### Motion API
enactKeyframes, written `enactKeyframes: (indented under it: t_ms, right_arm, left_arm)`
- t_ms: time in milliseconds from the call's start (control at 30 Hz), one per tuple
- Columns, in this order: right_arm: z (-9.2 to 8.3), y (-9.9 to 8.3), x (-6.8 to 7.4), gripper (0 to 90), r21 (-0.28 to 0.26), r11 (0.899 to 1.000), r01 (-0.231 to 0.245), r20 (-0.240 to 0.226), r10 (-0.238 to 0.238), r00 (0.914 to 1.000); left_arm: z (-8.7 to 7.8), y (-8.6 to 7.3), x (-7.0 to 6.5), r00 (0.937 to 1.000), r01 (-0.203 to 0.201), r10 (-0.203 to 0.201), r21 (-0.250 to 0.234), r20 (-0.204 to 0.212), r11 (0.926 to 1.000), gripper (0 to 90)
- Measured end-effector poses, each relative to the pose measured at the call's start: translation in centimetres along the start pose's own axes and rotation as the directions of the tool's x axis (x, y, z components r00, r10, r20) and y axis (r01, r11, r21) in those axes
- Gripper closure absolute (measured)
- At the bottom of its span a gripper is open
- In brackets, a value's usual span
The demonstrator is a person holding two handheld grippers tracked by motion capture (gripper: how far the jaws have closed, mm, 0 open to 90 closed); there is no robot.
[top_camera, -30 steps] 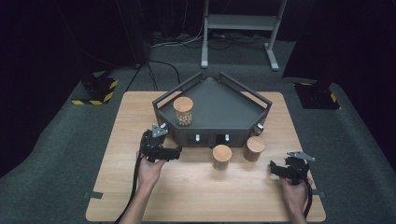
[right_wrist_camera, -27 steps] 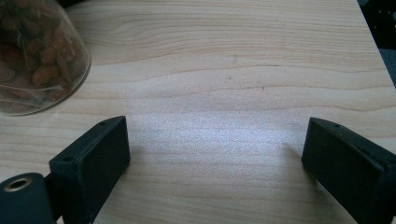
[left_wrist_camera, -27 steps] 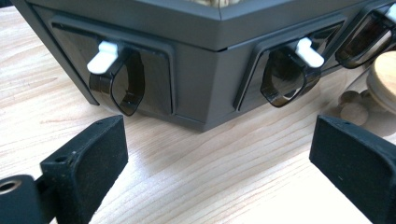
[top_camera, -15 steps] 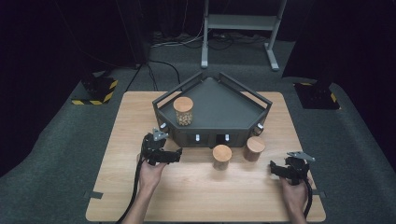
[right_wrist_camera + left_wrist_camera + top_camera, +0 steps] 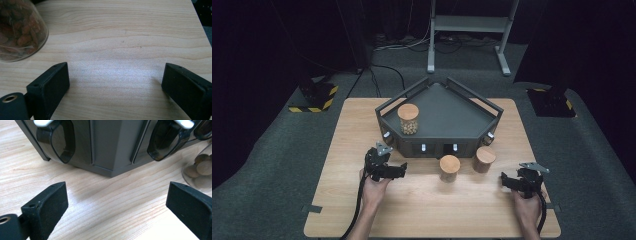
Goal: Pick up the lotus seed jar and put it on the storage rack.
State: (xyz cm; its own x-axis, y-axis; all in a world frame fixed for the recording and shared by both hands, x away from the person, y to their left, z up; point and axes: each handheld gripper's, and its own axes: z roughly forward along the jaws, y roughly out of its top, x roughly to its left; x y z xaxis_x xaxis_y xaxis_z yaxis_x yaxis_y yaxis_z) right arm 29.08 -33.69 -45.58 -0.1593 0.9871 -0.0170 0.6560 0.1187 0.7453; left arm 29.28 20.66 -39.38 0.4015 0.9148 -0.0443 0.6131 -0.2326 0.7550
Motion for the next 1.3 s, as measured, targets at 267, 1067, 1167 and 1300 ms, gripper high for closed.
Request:
enactKeyframes:
  t_ms: [267,1067,1167,1300]
  right_arm:
    - [0.0,0.0,0.0,7.2,0.0,1.0,0.0,0.0,0.0,1.0]
    - [0.0,0.0,0.0,7.2,0.0,1.0,0.0,0.0,0.0,1.0]
    - [0.0,0.0,0.0,7.2,0.0,1.0,0.0,0.0,0.0,1.0]
    - [0.0,0.0,0.0,7.2,0.0,1.0,0.0,0.0,0.0,1.0]
  left_arm:
    - [0.7,-0.7,-0.2,0.9999,-0.006,0.006,0.01,-0.009,0.9999,3.7]
    - [3.2,-2.9,-0.3,0.9981,0.054,-0.053,0.039,-0.031,0.9978,2.6]
    - [3.4,-3.1,-0.3,0.9973,0.064,-0.062,0.04,-0.04,0.9971,2.6]
    - [4.0,-3.5,-0.5,0.997,0.06,-0.058,0.054,-0.052,0.9967,2.4]
